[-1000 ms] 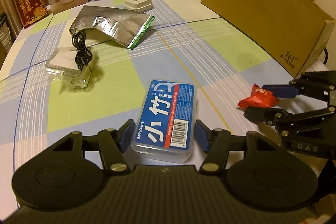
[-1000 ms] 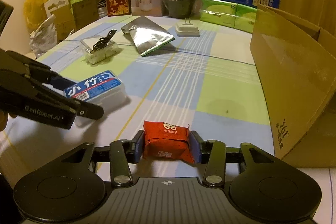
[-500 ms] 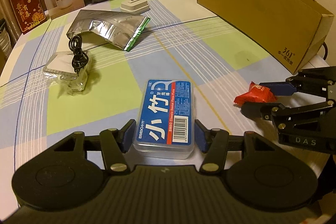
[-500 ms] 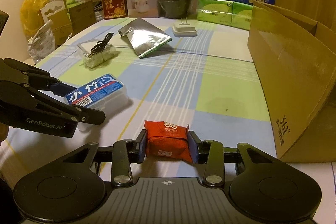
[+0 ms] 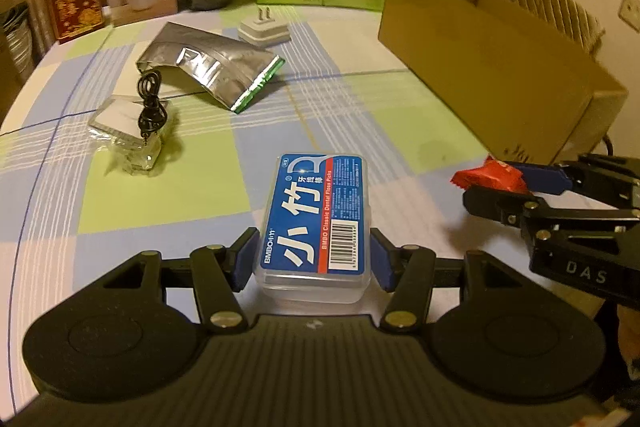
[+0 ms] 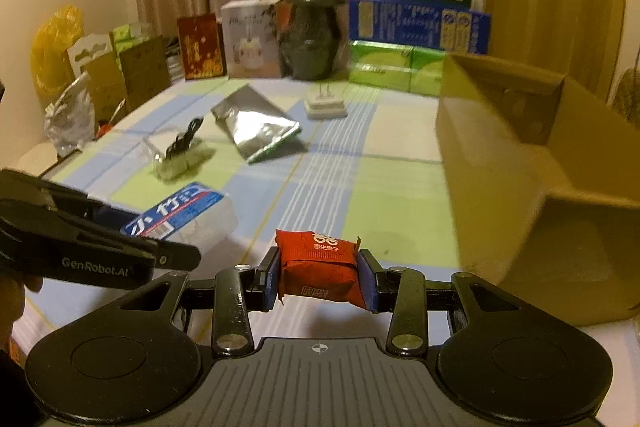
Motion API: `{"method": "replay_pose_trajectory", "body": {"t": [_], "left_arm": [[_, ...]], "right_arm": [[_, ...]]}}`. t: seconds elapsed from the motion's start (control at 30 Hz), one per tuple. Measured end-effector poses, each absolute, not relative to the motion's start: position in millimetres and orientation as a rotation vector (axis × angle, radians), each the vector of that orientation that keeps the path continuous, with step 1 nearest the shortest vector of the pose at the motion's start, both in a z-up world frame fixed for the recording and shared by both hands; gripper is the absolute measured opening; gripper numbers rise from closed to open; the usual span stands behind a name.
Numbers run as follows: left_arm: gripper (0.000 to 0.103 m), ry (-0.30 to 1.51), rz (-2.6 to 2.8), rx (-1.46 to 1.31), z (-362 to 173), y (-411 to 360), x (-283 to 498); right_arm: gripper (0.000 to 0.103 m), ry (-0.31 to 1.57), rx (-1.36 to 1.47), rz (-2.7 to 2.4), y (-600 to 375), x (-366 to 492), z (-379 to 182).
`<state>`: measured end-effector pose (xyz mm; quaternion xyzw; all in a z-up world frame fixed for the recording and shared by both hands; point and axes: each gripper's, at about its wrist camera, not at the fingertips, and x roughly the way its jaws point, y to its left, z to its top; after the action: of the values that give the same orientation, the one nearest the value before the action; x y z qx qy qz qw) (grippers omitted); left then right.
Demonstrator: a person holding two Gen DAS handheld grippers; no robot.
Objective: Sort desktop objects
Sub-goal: 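Carry the blue box in the left tool while the right tool carries the red packet to the cardboard box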
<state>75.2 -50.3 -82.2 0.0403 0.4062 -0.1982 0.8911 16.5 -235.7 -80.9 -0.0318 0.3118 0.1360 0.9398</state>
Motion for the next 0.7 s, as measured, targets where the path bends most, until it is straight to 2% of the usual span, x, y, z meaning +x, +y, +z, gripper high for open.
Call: {"method": "replay_pose_trajectory", "body": {"t": [0.7], "left_arm": [[0.052,0.776,-0.404,-0.006,8,-126,20]], "right_arm": [[0.037,0.543,0.001,0.085,-327,-23,10]]}}
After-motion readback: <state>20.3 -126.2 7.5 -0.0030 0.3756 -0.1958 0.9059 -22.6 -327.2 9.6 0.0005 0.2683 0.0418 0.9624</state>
